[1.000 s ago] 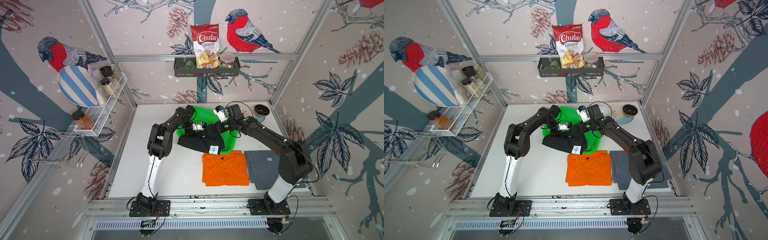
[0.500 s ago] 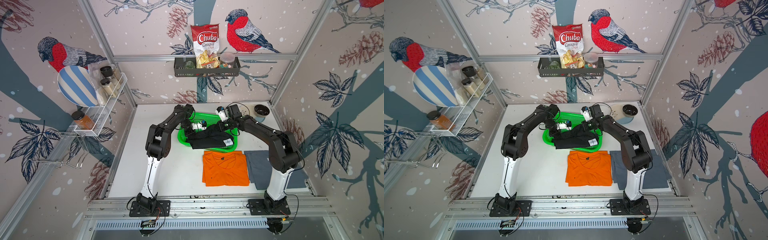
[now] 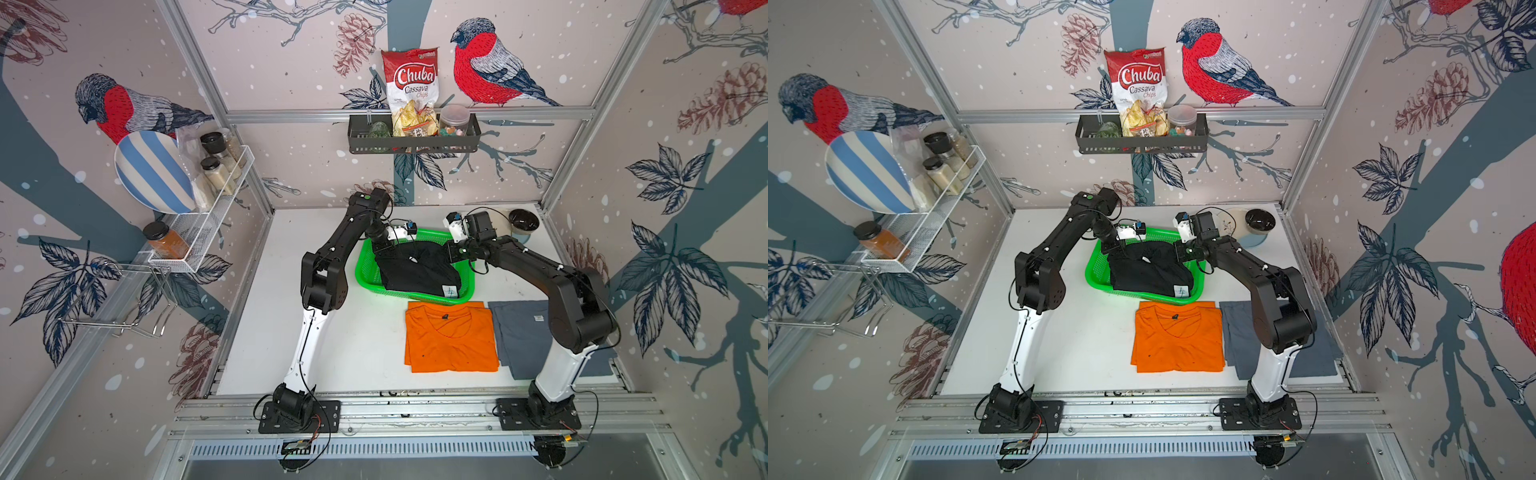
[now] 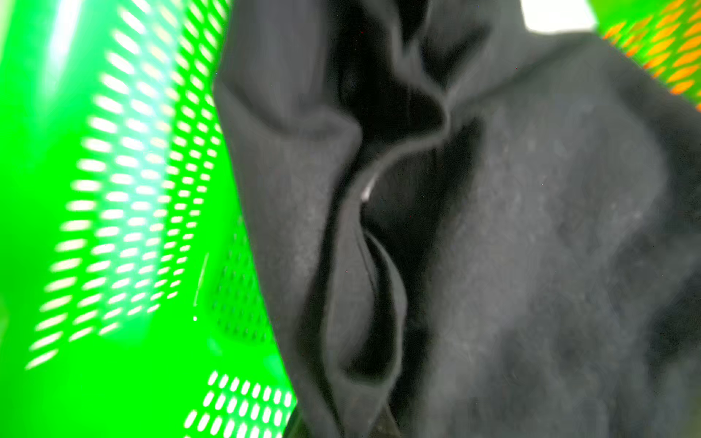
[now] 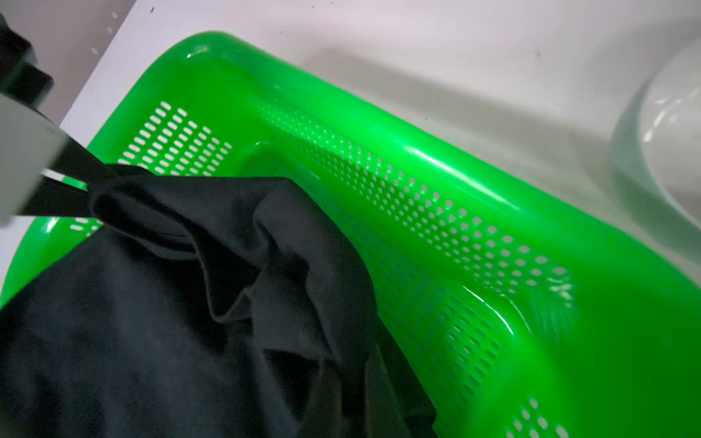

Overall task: Put the folded t-shirts into the basket
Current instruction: Place the T-shirt in the bin.

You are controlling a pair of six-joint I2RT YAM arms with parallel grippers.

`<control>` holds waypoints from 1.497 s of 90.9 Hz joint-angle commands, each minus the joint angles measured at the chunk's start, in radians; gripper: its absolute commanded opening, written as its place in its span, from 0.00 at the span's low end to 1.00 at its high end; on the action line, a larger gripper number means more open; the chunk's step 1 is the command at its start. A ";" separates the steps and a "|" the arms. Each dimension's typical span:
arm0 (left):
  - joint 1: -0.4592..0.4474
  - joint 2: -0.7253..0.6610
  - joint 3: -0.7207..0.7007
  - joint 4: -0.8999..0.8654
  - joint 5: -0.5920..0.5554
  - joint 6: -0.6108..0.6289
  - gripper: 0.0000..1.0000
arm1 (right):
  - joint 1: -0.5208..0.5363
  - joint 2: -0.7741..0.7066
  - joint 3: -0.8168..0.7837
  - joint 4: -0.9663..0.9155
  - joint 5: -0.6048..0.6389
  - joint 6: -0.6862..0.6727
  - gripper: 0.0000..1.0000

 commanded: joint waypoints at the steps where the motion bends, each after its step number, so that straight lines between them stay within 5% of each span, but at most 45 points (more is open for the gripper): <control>1: 0.001 0.039 0.038 -0.039 -0.066 0.095 0.00 | -0.007 -0.013 -0.020 0.041 0.016 0.032 0.00; 59: -0.029 0.101 0.082 0.193 -0.237 0.177 0.01 | -0.026 0.003 -0.034 0.052 0.085 0.067 0.01; 64: -0.029 0.098 0.080 0.213 -0.236 0.161 0.08 | -0.025 0.006 -0.034 0.050 0.112 0.079 0.10; 71: -0.029 0.089 0.078 0.233 -0.227 0.128 0.29 | -0.026 0.011 -0.029 0.042 0.161 0.101 0.27; 85: -0.029 0.033 0.066 0.250 -0.174 0.040 0.44 | -0.025 -0.012 -0.023 0.036 0.241 0.124 0.36; 88: -0.029 0.008 0.056 0.255 -0.168 0.021 0.63 | -0.022 -0.020 -0.022 0.035 0.261 0.125 0.38; 92: -0.029 -0.020 0.039 0.259 -0.160 -0.004 0.75 | -0.018 -0.032 -0.016 0.030 0.282 0.121 0.38; 117: 0.015 -0.225 -0.145 0.339 -0.157 -0.331 0.79 | 0.079 -0.098 0.066 -0.123 0.510 0.114 0.43; 121: 0.029 -0.268 -0.212 0.388 -0.168 -0.408 0.95 | 0.099 -0.111 0.062 -0.141 0.543 0.143 0.43; 136: 0.093 -0.367 -0.430 0.534 -0.233 -0.703 0.96 | 0.133 -0.078 0.103 -0.286 0.528 0.374 0.46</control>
